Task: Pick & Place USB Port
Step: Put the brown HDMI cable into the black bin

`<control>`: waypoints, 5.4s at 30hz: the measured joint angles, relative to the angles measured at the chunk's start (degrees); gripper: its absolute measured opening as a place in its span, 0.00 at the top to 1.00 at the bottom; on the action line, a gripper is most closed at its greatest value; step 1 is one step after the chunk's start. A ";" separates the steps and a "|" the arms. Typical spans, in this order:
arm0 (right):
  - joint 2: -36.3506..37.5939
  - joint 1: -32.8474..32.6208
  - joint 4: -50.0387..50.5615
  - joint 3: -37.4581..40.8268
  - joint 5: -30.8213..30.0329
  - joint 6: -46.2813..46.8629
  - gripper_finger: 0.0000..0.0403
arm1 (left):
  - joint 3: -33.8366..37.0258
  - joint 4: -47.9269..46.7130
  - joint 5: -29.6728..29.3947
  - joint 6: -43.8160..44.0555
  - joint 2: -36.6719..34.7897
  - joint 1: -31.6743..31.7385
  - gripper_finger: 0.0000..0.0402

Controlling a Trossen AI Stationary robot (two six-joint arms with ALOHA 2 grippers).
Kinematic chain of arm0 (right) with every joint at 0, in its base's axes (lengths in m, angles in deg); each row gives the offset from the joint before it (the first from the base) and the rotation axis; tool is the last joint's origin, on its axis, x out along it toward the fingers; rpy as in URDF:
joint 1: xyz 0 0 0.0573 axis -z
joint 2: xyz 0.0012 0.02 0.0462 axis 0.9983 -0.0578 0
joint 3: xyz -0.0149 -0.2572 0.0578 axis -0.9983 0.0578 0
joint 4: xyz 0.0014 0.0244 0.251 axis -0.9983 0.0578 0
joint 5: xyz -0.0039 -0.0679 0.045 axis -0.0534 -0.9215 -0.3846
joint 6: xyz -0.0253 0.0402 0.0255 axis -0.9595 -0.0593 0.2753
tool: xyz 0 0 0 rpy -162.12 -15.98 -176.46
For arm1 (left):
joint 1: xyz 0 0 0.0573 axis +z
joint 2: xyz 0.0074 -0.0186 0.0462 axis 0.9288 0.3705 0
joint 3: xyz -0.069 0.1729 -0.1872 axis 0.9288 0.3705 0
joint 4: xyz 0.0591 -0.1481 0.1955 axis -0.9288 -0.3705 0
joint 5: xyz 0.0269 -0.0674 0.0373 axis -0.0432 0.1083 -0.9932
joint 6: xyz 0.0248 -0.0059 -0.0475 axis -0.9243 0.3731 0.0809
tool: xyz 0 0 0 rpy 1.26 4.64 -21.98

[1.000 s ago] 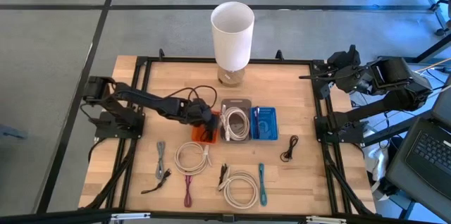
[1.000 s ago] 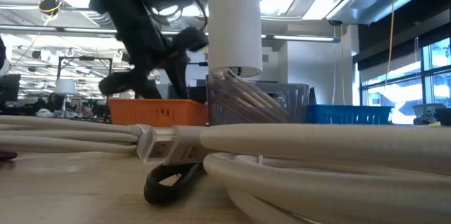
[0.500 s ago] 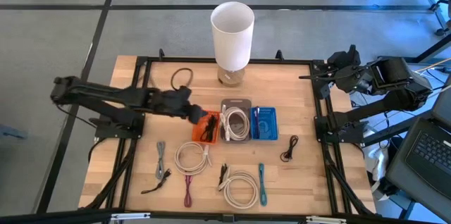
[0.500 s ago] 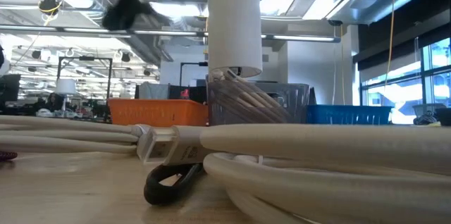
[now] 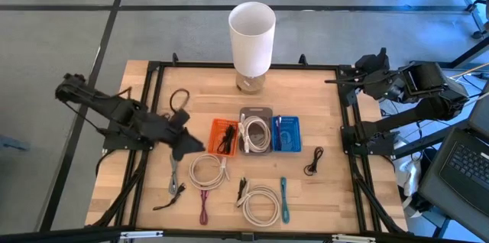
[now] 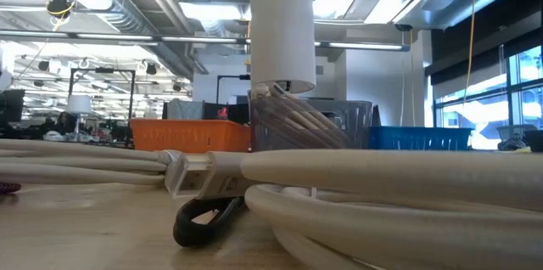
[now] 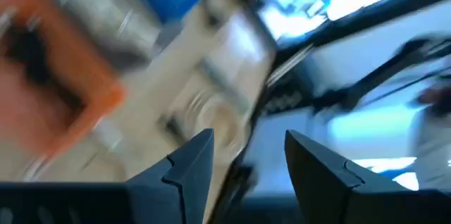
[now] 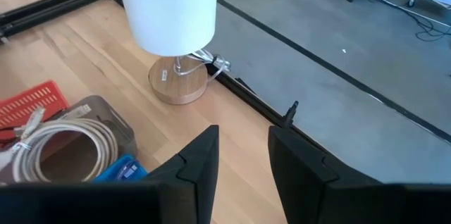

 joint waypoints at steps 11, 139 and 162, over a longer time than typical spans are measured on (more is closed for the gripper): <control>0.00 0.00 -0.29 0.00 -0.02 2.89 0.69 | -8.77 -30.51 9.41 8.64 17.37 -6.76 0.58; -3.13 0.01 -0.55 0.02 -0.03 1.07 0.69 | -68.50 -50.31 7.56 -52.12 67.04 33.35 0.93; -3.13 0.00 -0.55 0.02 -0.15 1.20 0.69 | -68.50 -48.81 8.55 -53.52 77.30 32.44 0.86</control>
